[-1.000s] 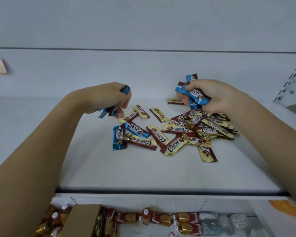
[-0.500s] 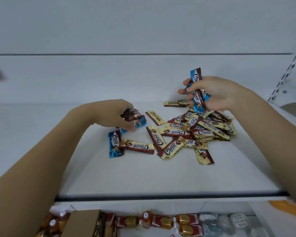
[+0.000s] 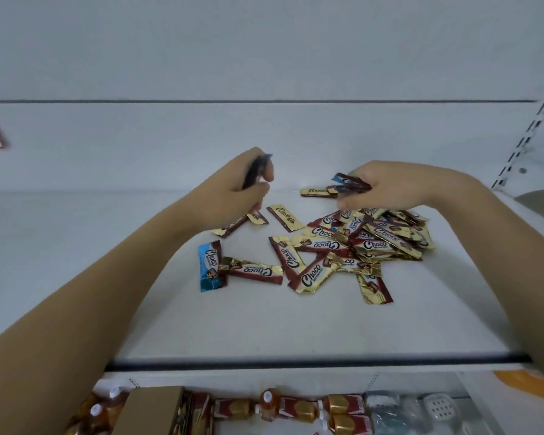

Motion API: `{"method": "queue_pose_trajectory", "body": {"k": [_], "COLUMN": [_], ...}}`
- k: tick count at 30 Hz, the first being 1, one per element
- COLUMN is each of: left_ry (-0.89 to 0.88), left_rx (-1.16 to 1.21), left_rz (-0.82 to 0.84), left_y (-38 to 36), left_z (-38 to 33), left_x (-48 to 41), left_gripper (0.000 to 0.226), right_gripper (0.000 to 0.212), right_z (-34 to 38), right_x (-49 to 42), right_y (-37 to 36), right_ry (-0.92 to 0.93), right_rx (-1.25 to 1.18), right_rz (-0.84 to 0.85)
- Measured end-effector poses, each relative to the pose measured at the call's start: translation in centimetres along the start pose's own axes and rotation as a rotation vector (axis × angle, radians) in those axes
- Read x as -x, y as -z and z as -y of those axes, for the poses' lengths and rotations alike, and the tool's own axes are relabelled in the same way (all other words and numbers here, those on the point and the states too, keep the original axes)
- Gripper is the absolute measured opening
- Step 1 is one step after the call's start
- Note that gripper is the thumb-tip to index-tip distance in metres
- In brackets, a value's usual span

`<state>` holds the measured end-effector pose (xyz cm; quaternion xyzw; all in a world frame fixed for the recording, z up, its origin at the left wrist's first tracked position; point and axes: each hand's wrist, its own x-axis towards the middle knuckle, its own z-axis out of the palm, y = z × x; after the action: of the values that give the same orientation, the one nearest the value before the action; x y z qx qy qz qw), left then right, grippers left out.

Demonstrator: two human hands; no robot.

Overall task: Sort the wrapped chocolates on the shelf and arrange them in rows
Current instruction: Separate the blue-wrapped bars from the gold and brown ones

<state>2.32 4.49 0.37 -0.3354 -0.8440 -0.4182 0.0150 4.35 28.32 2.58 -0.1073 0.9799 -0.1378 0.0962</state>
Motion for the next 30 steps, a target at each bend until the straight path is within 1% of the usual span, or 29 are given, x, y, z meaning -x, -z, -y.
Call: {"method": "queue_pose_trajectory", "body": {"k": [1, 3, 4, 5, 7, 8, 9, 11, 15, 19, 22, 25, 27, 28, 30], "left_ry": [-0.079, -0.217, -0.275, -0.314, -0.303, -0.27, -0.238, -0.204, -0.125, -0.121, -0.093, 0.022, 0.056, 0.035, -0.083], "left_rx": [-0.061, -0.181, -0.237, -0.298, -0.445, -0.511, -0.558, -0.614, -0.638, -0.639, -0.713, -0.854, -0.898, -0.878, -0.745], "left_rz": [0.015, 0.068, 0.105, 0.151, 0.264, 0.324, 0.372, 0.417, 0.438, 0.428, 0.4, 0.35, 0.308, 0.282, 0.262], "left_y": [-0.5, -1.6, -2.2, -2.8, -3.8, -4.1, -4.3, -4.2, -3.0, -2.6, -2.3, -1.7, -1.6, -1.6, -2.0], "left_z": [0.1, -0.1, -0.1, -0.1, -0.3, -0.5, -0.5, -0.5, 0.2, 0.2, 0.4, 0.9, 1.1, 1.1, 0.6], "left_x": [0.0, 0.2, 0.2, 0.1, 0.0, -0.1, -0.2, -0.3, -0.2, 0.1, 0.0, -0.2, -0.2, -0.2, 0.0], "left_gripper": [0.024, 0.026, 0.025, 0.031, 0.046, 0.049, 0.051, 0.049, 0.045, 0.034, 0.028, 0.034, 0.039, 0.041, 0.048], "right_gripper": [0.027, 0.026, 0.025, 0.021, 0.013, 0.014, 0.016, 0.016, 0.019, 0.029, 0.026, 0.02, 0.025, 0.027, 0.027], "right_z": [-0.2, -0.7, -0.8, -0.9, -0.9, -0.8, -0.7, -0.4, -0.7, -1.4, -1.9, -2.1, -2.0, -1.9, -1.7], "right_x": [0.0, -0.2, -0.5, -0.8, -1.7, -2.0, -2.3, -2.3, -2.0, -2.0, -1.9, -1.4, -1.2, -1.1, -0.9], "right_y": [0.0, -0.3, -0.6, -0.9, -1.6, -1.8, -2.0, -2.0, -1.5, -1.3, -1.1, -0.7, -0.4, -0.3, -0.3], "right_ry": [-0.025, -0.081, -0.094, -0.087, -0.034, 0.0, 0.024, 0.04, -0.013, -0.096, -0.15, -0.15, -0.147, -0.149, -0.153], "right_rx": [0.033, 0.099, 0.113, 0.102, 0.038, 0.007, -0.011, -0.027, -0.011, 0.11, 0.077, 0.004, -0.022, -0.033, -0.035], "right_rz": [0.045, 0.099, 0.103, 0.095, 0.08, 0.073, 0.065, 0.056, 0.097, 0.062, 0.065, 0.076, 0.106, 0.132, 0.179]}}
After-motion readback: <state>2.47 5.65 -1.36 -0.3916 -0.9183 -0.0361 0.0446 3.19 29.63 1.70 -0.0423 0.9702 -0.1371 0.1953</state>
